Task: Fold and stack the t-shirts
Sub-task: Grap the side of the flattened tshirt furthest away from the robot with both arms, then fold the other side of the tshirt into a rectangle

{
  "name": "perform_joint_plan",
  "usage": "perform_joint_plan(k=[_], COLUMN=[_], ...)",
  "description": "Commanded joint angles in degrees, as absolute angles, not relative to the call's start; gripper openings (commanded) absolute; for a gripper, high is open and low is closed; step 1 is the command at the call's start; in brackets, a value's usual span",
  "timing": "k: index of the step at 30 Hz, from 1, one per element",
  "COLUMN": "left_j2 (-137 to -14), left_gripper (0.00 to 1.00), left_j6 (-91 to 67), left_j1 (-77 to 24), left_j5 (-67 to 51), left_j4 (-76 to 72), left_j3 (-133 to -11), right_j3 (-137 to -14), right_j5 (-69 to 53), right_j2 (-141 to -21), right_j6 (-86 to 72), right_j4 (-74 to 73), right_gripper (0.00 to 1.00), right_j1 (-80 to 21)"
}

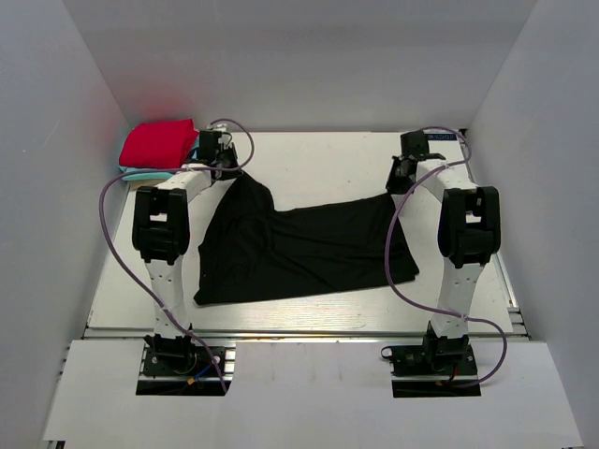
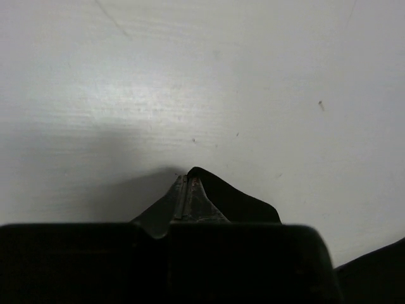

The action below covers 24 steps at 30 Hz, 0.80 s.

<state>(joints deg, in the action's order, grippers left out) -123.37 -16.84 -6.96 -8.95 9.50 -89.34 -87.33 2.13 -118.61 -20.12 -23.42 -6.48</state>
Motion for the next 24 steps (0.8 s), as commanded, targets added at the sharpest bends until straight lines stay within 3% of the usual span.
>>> perform_joint_plan(k=[1, 10, 16, 24], left_j2=[-118.56, -116.72, -110.66, -93.80], left_gripper=[0.00, 0.00, 0.00, 0.00], left_j6=[-15.39, -13.62, -13.10, -14.93], left_j1=[-6.59, -6.59, -6.59, -7.65], left_j5=[-7.30, -12.30, -18.80, -21.63], left_j4=[8.35, 3.52, -0.44, -3.60], left_j3=[-94.74, -93.52, -84.65, -65.67], right_j3=[-92.98, -99.67, -98.88, -95.63], right_j5=[8.52, 6.95, 7.03, 8.35], right_j2=[-116.81, -117.25, -116.72, -112.59], right_j6=[-19.07, -17.76, -18.37, -18.19], right_j4=[-23.12, -22.59, -23.29, -23.12], right_gripper=[0.00, 0.00, 0.00, 0.00], right_j1=[-6.06, -5.71, -5.62, -5.27])
